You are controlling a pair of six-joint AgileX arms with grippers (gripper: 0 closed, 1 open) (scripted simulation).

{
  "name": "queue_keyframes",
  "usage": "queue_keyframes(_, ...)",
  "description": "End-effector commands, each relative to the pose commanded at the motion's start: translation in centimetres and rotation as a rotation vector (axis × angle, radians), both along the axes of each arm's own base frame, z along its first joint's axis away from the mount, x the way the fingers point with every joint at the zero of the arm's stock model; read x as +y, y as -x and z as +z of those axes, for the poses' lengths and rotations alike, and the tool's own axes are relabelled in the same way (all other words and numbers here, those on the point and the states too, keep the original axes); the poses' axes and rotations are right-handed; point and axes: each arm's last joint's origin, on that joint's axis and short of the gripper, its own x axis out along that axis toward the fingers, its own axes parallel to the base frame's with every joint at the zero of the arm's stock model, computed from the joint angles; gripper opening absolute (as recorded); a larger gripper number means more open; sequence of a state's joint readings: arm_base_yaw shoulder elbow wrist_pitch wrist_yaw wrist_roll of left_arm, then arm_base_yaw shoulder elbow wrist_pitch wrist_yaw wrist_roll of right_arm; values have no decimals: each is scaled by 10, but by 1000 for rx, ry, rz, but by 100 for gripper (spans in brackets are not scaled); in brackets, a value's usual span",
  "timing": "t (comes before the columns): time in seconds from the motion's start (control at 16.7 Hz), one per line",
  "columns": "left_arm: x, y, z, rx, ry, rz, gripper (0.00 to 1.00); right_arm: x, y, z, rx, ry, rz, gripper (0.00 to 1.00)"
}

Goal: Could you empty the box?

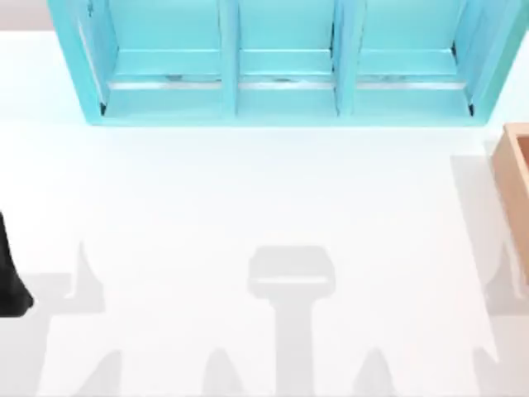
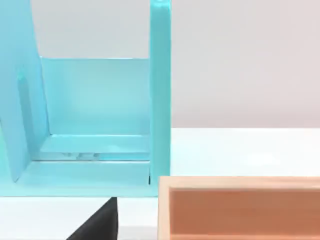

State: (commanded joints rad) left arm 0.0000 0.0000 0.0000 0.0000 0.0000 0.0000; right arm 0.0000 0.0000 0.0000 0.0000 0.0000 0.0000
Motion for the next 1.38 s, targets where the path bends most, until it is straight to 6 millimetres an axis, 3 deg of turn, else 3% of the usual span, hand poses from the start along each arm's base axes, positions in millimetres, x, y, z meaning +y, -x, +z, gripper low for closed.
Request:
queue_keyframes(0.3,0,0,0,0,0,0,100,-3,0,11,66,23,-26,100)
queue_keyframes(0.6,0,0,0,0,0,0,100,-14,-13,50,388,82,-97,100)
queue_keyframes(0.9,0,0,0,0,0,0,100,-35,-60,79,877,86,-122,100)
queue_keyframes(1.2,0,0,0,0,0,0,100,-69,-118,83,1318,31,-90,100)
queue_keyframes(1.38,0,0,0,0,0,0,100,-88,-140,81,1483,-6,-61,100)
